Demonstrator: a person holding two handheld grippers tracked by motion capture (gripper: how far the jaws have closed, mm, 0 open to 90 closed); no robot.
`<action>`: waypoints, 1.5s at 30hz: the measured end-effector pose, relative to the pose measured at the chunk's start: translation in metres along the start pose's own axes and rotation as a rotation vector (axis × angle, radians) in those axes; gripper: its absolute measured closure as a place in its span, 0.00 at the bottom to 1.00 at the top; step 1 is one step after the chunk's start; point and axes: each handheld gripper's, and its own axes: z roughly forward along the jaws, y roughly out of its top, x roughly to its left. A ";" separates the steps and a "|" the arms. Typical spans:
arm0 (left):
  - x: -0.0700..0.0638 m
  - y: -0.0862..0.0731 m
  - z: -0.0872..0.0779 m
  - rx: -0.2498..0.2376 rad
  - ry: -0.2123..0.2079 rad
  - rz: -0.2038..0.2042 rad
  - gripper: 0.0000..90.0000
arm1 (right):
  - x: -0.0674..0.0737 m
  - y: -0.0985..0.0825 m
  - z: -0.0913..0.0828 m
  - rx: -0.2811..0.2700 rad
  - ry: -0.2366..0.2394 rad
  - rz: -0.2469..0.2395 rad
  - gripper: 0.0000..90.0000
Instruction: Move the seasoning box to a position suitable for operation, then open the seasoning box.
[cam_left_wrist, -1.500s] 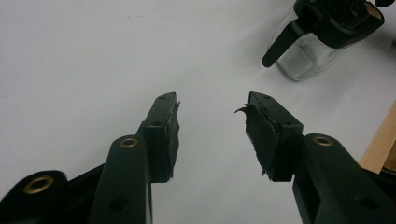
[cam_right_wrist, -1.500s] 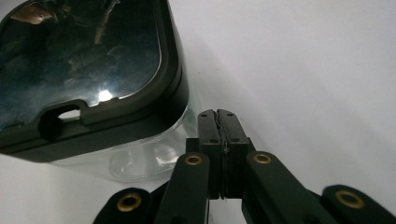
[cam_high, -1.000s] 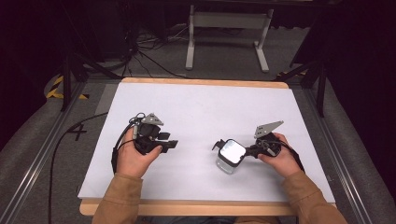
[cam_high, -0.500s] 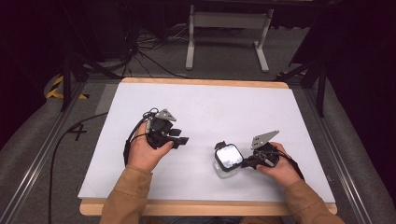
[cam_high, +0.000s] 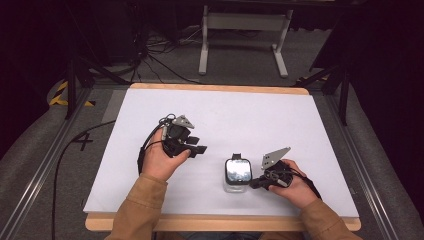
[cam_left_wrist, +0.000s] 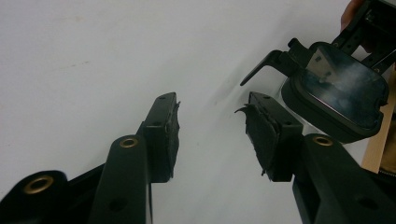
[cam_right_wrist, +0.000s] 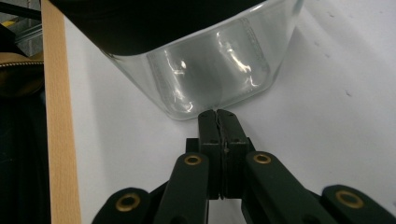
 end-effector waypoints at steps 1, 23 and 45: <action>0.000 0.000 0.000 0.000 0.000 -0.001 0.60 | 0.000 0.000 0.000 -0.001 0.001 -0.002 1.00; -0.043 0.040 0.023 -0.049 -0.158 0.151 0.78 | 0.000 -0.011 -0.066 -0.174 -0.112 0.071 1.00; -0.041 0.049 0.074 0.017 -0.211 0.120 1.00 | 0.007 -0.027 -0.076 -0.199 -0.134 0.106 1.00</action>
